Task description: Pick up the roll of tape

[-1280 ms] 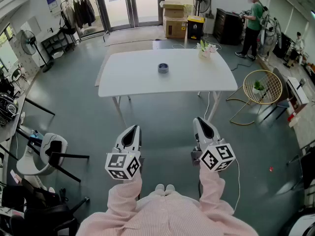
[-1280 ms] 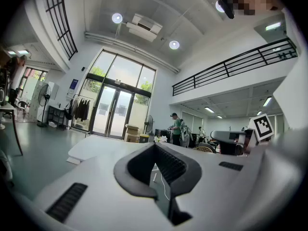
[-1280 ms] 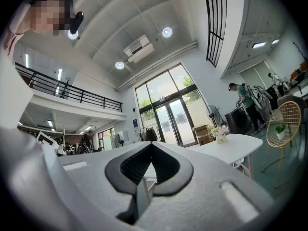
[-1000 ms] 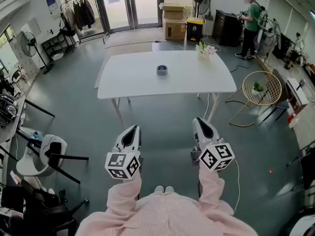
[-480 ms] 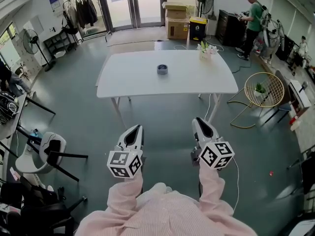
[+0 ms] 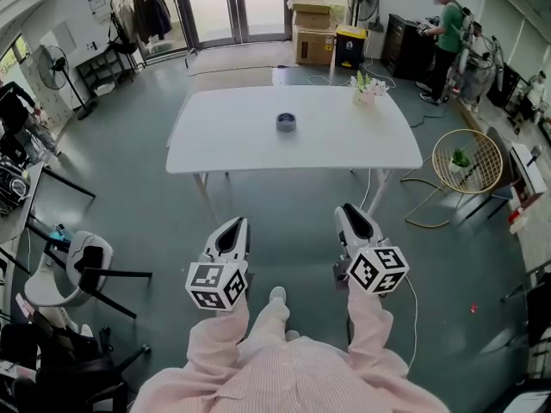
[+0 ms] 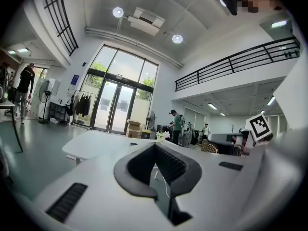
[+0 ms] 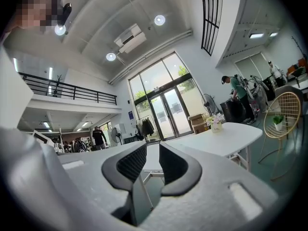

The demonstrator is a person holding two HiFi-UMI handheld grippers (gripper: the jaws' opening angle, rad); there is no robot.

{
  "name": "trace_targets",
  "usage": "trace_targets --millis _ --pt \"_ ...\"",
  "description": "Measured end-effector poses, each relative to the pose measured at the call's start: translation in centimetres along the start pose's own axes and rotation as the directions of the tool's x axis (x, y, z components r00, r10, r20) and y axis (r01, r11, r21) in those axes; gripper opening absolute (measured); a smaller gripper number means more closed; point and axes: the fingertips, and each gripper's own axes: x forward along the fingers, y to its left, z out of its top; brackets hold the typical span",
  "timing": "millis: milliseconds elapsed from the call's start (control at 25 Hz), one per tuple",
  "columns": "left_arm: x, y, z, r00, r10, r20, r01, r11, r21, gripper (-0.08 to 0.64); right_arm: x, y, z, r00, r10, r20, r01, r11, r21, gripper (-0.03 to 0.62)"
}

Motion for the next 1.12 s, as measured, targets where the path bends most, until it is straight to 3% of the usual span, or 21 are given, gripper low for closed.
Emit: trace_targets --millis 1120 --pt "20.5 11.7 3.0 0.998 -0.047 -0.039 0.047 0.999 -0.02 0.002 21.0 -8.9 1.5 0.995 -0.104 0.007 0.104 0.994 0.022 0.15"
